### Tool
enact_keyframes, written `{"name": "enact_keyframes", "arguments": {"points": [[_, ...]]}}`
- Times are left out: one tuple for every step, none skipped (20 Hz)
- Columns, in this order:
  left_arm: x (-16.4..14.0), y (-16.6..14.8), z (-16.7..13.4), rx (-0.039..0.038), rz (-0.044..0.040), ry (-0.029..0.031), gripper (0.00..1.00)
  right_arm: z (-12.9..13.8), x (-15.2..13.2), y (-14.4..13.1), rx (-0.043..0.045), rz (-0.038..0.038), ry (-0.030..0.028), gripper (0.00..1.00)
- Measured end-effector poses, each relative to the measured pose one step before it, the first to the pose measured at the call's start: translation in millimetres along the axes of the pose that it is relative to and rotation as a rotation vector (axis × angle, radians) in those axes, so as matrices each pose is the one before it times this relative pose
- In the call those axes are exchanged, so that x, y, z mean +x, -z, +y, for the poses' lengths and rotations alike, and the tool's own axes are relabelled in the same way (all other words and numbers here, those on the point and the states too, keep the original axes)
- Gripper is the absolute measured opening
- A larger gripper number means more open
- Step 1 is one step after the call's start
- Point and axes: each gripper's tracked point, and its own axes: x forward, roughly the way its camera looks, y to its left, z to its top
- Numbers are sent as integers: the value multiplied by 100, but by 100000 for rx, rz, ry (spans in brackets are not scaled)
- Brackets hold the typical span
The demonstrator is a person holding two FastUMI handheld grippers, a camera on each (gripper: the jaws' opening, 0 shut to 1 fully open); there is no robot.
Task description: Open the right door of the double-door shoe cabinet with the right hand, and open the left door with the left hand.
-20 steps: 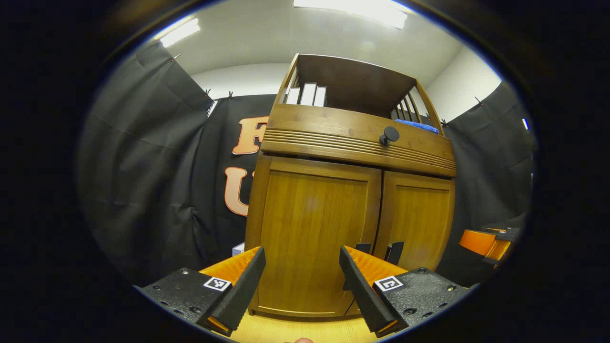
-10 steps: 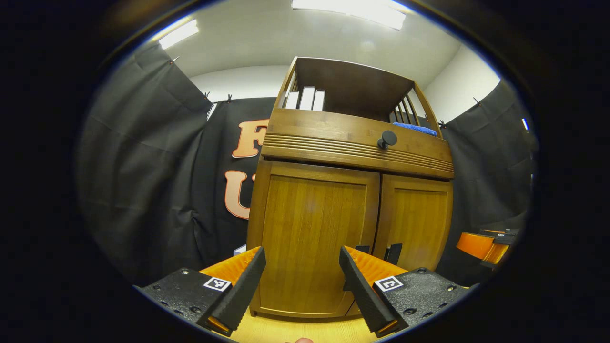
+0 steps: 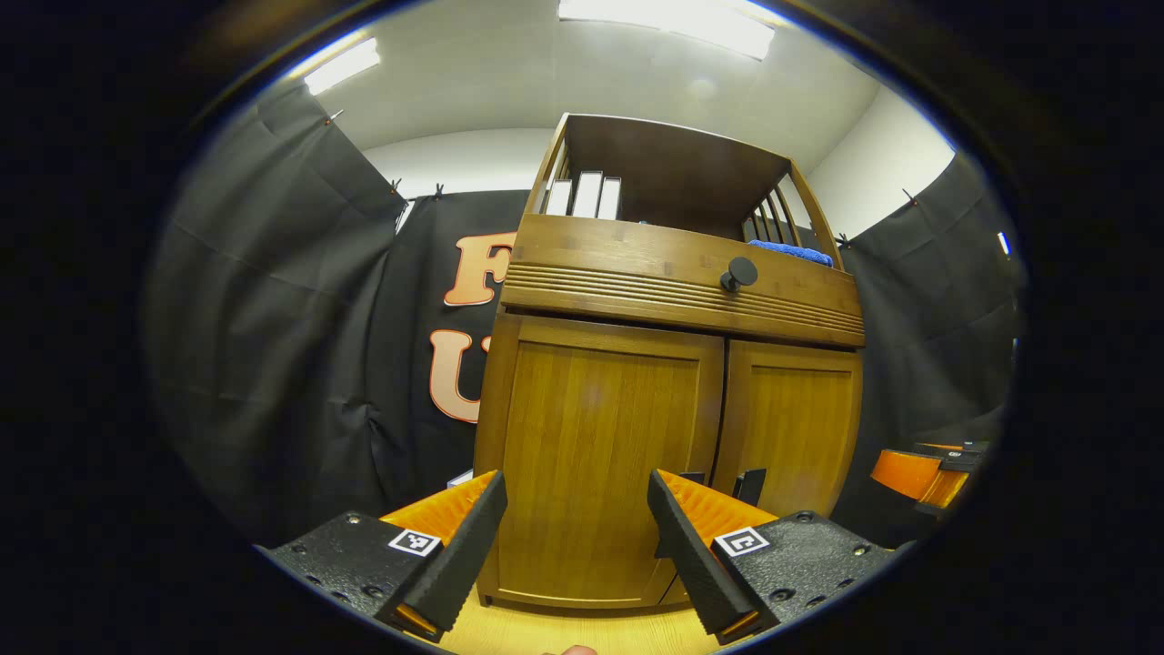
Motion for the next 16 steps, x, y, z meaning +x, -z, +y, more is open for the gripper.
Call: {"name": "enact_keyframes", "arguments": {"points": [[-24,77,-65,-821,229,305,92,-64,-79,43,-27,-12,9,97],[-35,80,-86,-114,416,243,94,7,30,-54,-122,5,86,97],[-83,153,50,450,375,-416,94,-5,18,-40,-122,58,-50,97],[-127,40,61,381,42,-471,95,-34,-42,-58,11,4,-141,97],[-5,33,56,-123,-46,-103,94,12,-71,-17,65,-74,-188,97],[-53,-95,7,-329,-198,-6,91,-20,-51,-105,11,-246,-9,97],[104,-54,51,-9,-195,-131,91,-76,-26,-25,-197,-198,153,98],[-133,14,-5,240,-132,-316,92,-103,-55,-93,-159,-146,194,98],[-58,43,23,154,-36,-216,92,-62,1,14,9,-32,80,97],[-6,-10,45,-64,-56,-138,92,-20,-10,-5,158,87,-34,97],[25,-26,63,-131,-78,-245,95,10,-46,67,139,199,-63,97],[-119,-29,56,-100,-49,-334,94,-75,-52,-59,96,63,3,97],[13,23,83,-83,12,-197,91,-118,-78,8,-38,-26,102,97],[15,8,15,22,-27,-151,94,-2,-88,-32,-184,-78,51,97],[54,-38,83,134,83,-230,94,-30,-28,-12,-206,-83,153,97],[-152,114,-15,202,162,-112,91,-98,35,-100,-130,-210,245,97]]}}
